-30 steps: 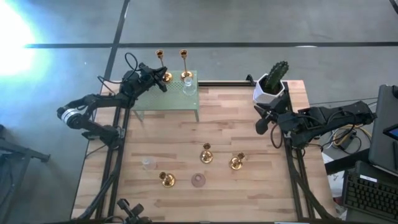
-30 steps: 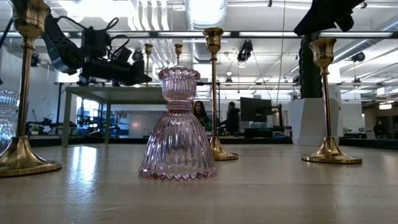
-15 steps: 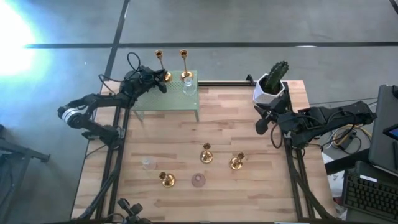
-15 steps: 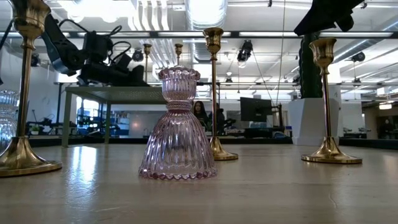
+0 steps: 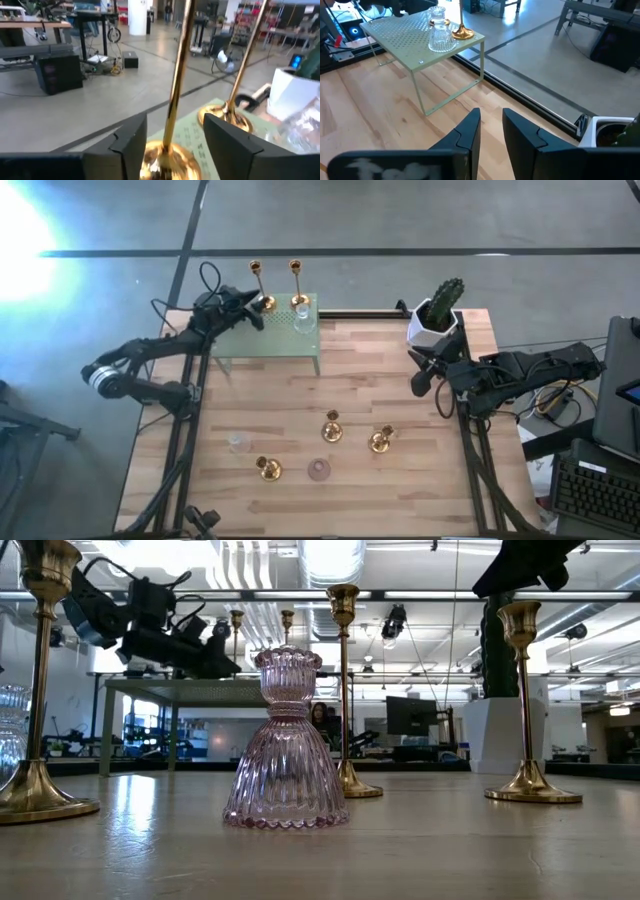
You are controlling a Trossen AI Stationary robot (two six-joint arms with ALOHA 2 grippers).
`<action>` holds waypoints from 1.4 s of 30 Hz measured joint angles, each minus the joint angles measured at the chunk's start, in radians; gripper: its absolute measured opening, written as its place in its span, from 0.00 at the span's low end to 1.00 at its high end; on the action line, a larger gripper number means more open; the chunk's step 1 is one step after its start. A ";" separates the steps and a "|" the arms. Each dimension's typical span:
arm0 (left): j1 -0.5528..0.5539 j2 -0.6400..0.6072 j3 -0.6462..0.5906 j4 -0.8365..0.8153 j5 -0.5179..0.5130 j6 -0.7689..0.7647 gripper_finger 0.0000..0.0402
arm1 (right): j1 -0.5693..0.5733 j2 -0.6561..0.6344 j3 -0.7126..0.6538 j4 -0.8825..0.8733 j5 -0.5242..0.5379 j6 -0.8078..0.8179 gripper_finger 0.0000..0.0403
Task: Pick & Place candle stick holders
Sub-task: Put the golden candle holder on the shelf
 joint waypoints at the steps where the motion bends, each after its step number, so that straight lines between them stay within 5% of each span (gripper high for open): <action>1: 0.000 -0.022 0.000 -0.036 0.000 0.009 0.51 | 0.000 0.000 0.000 0.000 0.000 0.000 0.19; 13: 0.000 -0.409 0.000 -0.516 0.052 -0.013 0.52 | 0.000 0.000 0.000 0.000 0.000 -0.008 0.15; 21: -0.008 -0.614 0.000 -0.654 0.516 -0.059 0.52 | 0.000 0.000 0.000 0.000 0.000 -0.023 0.17; 25: -0.033 -0.613 0.000 -0.659 0.714 -0.046 0.52 | 0.000 0.000 0.000 0.000 0.000 -0.027 0.18; 29: -0.106 -0.570 -0.015 -0.663 0.807 -0.025 0.52 | 0.000 0.000 0.000 0.000 0.000 -0.026 0.19; 42: -0.489 -0.308 -0.034 -0.521 0.670 0.162 0.51 | 0.000 0.000 0.000 0.003 0.001 -0.024 0.15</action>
